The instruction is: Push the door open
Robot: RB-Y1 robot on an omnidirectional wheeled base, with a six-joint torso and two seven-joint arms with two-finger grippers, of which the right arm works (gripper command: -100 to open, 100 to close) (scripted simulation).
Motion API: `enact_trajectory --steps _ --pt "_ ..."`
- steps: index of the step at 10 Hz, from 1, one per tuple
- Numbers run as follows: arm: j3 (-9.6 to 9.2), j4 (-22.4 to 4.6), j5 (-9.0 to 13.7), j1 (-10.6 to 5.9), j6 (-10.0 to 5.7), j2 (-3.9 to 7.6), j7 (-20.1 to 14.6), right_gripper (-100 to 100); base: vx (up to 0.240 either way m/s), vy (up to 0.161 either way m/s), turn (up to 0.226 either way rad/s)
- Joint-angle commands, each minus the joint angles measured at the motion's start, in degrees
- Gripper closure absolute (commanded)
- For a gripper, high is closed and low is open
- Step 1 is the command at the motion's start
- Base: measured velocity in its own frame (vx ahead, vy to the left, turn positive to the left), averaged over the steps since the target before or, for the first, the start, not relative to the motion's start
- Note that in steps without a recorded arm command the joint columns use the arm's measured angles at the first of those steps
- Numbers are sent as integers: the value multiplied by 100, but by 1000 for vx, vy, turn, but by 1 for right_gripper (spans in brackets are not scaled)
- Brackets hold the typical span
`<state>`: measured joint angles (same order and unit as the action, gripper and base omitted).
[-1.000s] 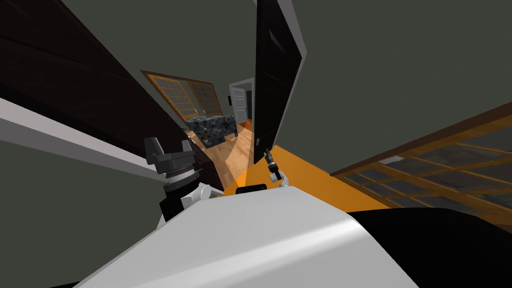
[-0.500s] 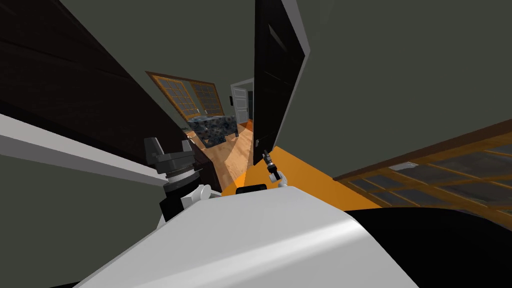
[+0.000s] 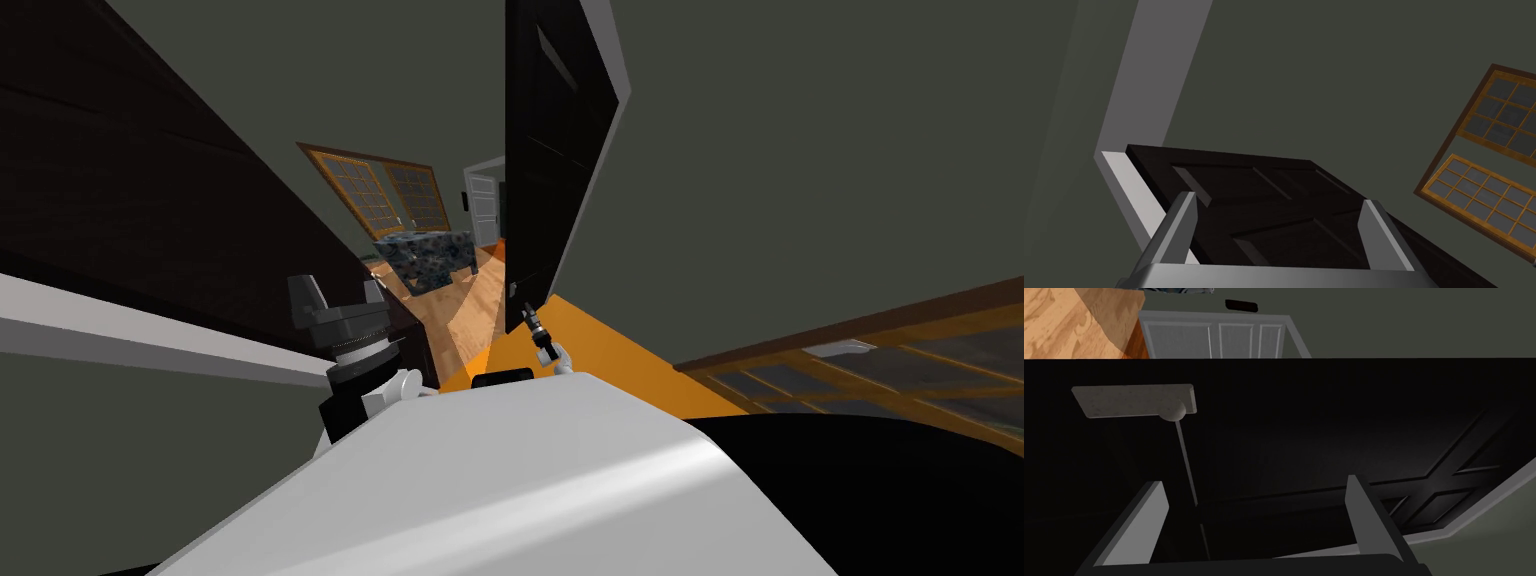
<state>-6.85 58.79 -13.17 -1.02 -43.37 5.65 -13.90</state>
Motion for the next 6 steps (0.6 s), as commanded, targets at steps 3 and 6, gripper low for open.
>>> enact_trajectory --steps 3,6 --pt "-59 -412 -91 -176 -101 -7 -86 -100 77 -77 45" --pt "-122 -841 -188 -353 -210 -29 -163 -100 77 -95 55"
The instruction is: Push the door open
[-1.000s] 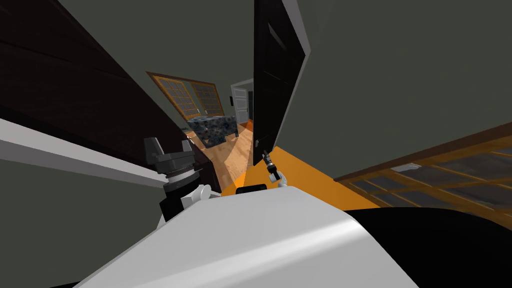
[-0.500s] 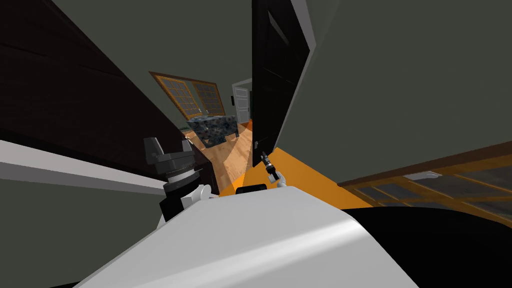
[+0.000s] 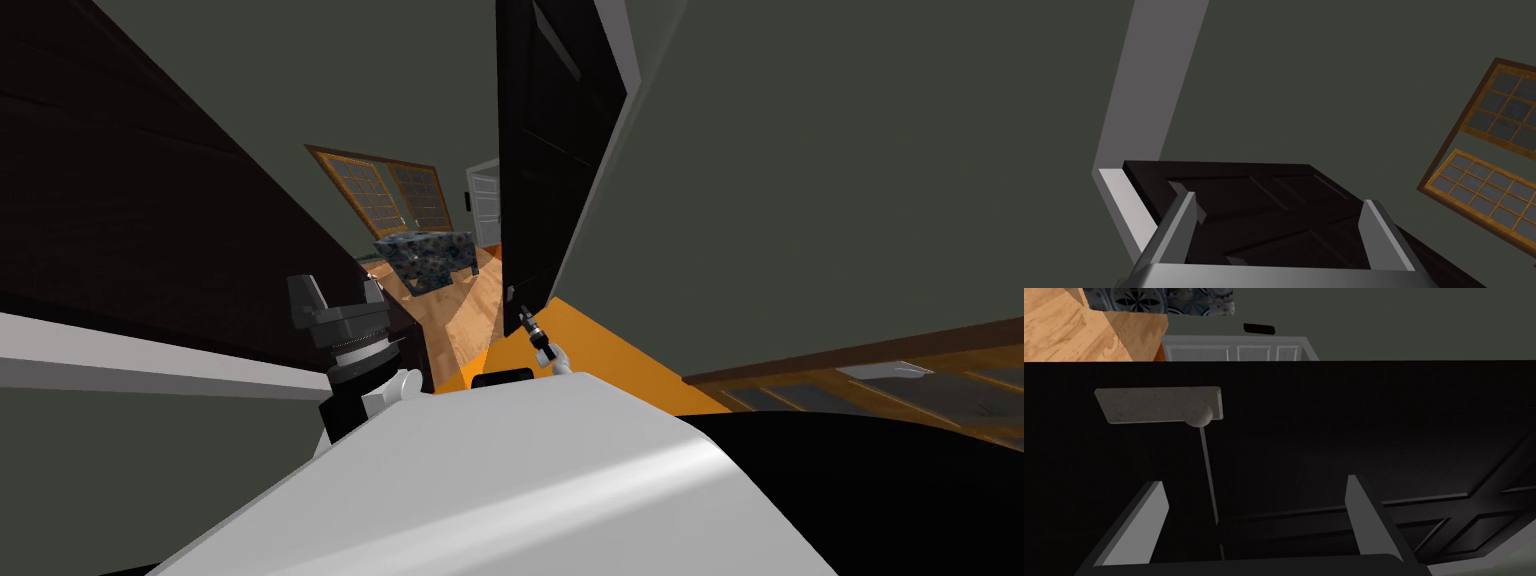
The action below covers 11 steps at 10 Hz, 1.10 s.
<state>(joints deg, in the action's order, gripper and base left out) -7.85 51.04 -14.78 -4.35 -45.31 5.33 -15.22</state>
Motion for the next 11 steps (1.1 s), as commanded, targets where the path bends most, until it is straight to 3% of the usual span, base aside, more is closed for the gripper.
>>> enact_trajectory --steps 1,2,11 --pt "-39 -171 -51 -64 -43 -3 -50 -100 91 -98 58" --pt "-66 -356 -93 -140 -90 -17 -83 -100 106 -102 75" --pt "-187 -1177 -279 -478 -300 -87 -230 -100 76 -80 42"
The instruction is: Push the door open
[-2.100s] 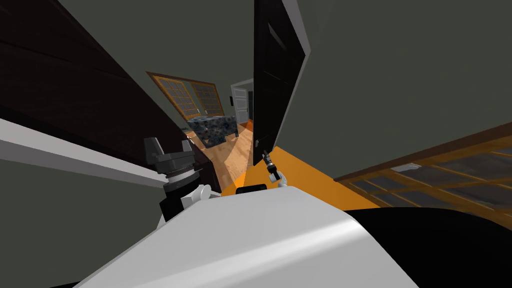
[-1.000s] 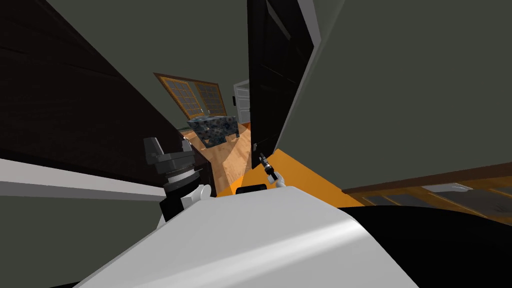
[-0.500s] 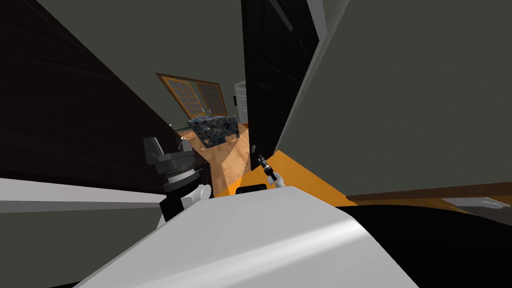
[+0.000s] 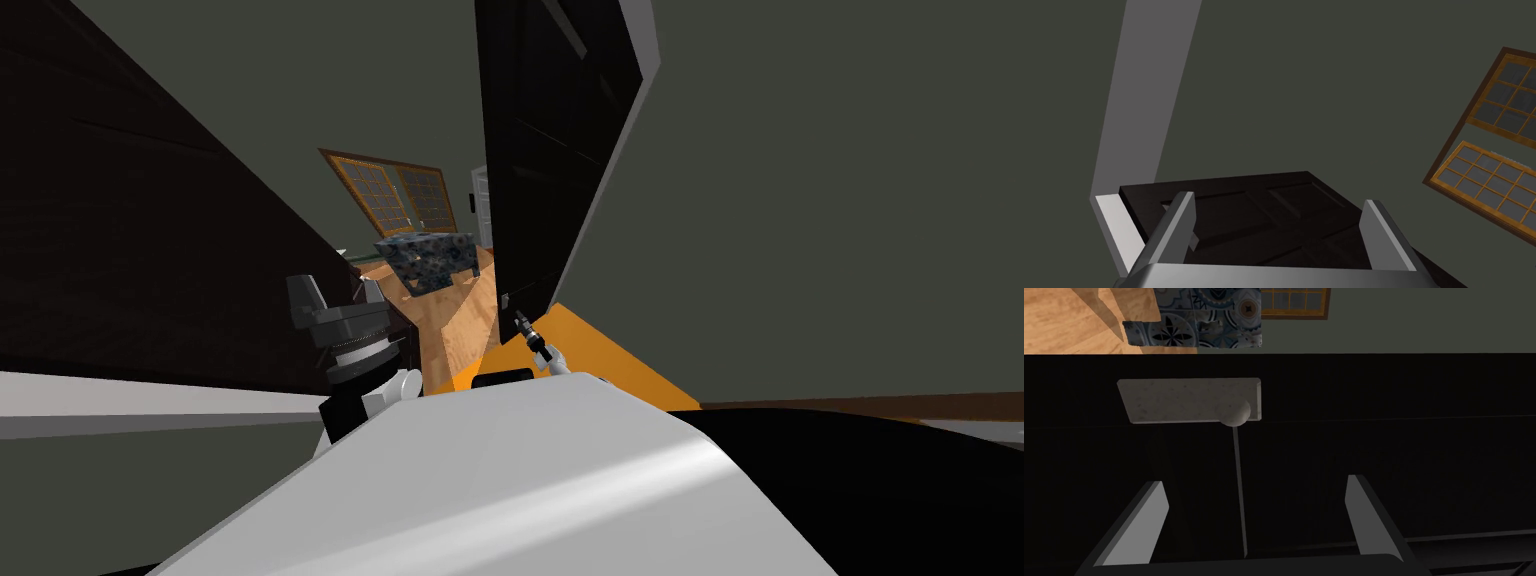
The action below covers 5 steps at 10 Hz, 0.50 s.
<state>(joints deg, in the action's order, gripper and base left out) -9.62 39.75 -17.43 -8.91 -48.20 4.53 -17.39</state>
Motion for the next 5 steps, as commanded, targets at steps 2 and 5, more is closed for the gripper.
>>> enact_trajectory --steps 2,5 --pt "-52 -332 -79 -139 -84 -40 -64 -100 92 -103 54" --pt "-85 -560 -130 -233 -142 -71 -105 -100 69 -87 37"
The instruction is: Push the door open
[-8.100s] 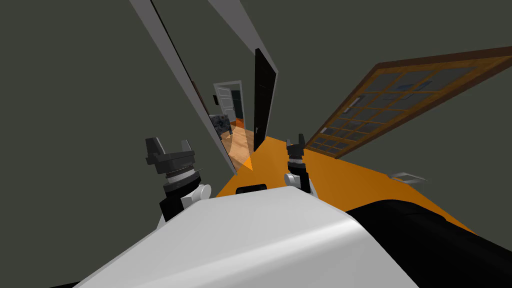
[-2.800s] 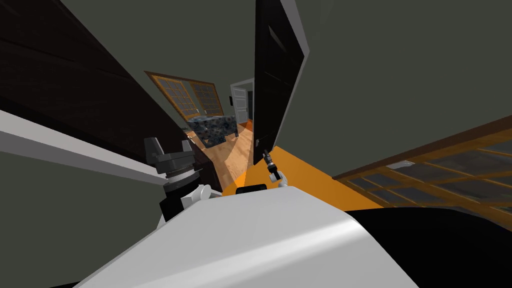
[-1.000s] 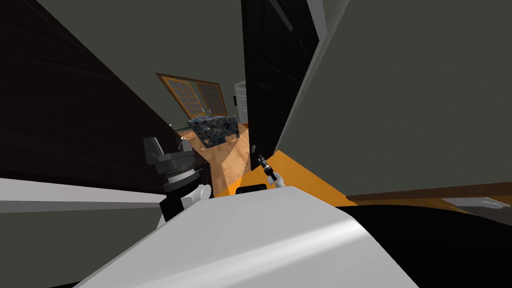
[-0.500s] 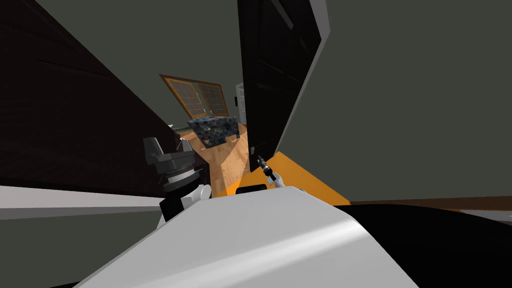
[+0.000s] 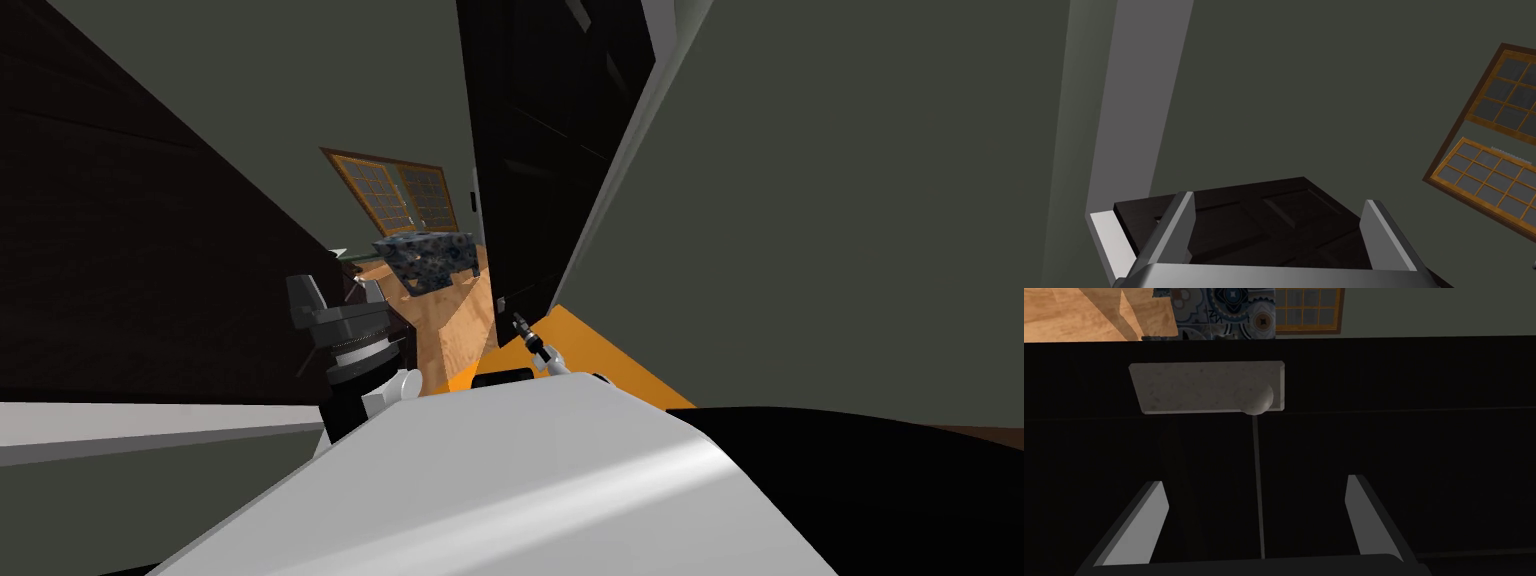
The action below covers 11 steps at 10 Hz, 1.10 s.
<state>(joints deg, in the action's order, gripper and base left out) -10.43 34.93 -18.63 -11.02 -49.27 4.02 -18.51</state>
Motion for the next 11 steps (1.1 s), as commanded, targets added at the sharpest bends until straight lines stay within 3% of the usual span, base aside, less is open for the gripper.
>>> enact_trajectory --steps 1,5,10,11 --pt "-17 -170 -31 -61 -58 -33 -9 -100 75 -67 33" --pt "28 -148 17 -48 -32 -6 59 -100 125 42 27" --pt "84 -190 71 -56 -17 -122 154 -100 189 79 32" --pt "77 -183 65 -58 -15 -97 136 -100 72 39 -11"
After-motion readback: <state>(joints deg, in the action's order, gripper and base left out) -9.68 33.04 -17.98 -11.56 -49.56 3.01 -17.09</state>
